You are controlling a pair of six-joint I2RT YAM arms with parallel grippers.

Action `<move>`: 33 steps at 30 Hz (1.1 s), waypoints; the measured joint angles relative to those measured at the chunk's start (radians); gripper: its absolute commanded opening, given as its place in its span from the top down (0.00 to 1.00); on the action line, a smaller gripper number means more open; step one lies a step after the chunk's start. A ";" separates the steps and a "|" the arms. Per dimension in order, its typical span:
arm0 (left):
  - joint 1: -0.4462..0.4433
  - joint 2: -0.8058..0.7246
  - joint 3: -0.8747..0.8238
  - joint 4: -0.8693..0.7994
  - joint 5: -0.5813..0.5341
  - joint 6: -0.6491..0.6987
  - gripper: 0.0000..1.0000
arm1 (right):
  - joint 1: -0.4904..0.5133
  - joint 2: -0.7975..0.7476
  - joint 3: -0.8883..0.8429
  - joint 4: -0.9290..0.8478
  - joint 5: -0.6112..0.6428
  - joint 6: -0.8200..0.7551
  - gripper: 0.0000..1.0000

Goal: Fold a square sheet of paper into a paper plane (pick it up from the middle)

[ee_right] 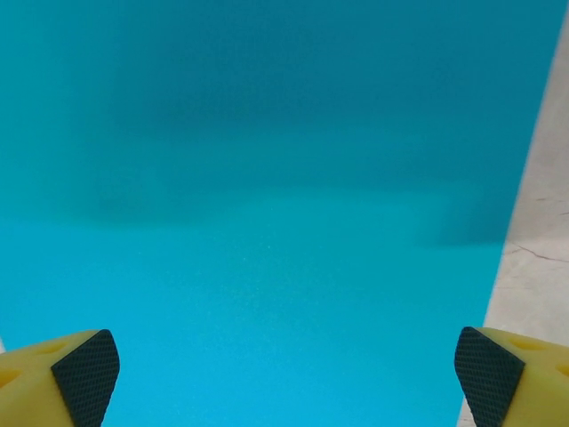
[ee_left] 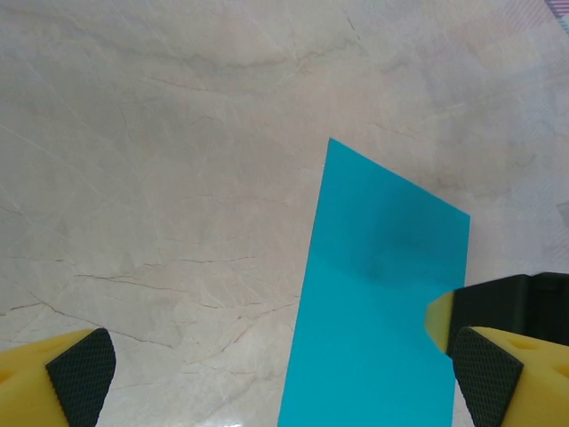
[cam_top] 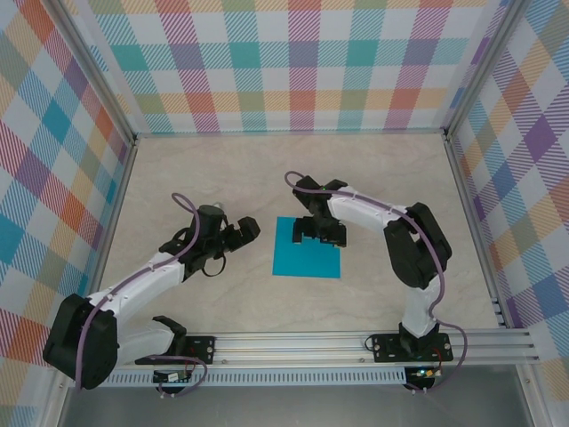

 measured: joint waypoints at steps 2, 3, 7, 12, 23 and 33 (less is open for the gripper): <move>0.001 0.001 0.007 -0.002 0.007 0.006 0.00 | 0.004 0.036 0.024 -0.010 0.000 0.006 0.00; 0.002 0.001 0.009 -0.002 0.010 0.010 0.00 | 0.006 0.049 0.036 -0.013 -0.001 0.006 0.00; 0.008 0.001 0.011 -0.004 0.016 0.022 0.00 | 0.010 0.099 0.092 -0.017 -0.014 0.008 0.00; 0.015 0.000 0.011 -0.004 0.018 0.026 0.00 | 0.011 0.140 0.131 -0.027 -0.018 0.009 0.00; 0.020 -0.039 0.011 -0.011 0.017 0.028 0.00 | 0.013 0.174 0.121 -0.025 -0.015 0.007 0.00; 0.021 -0.048 0.011 -0.011 0.015 0.028 0.00 | 0.015 0.168 0.113 -0.021 -0.007 0.005 0.05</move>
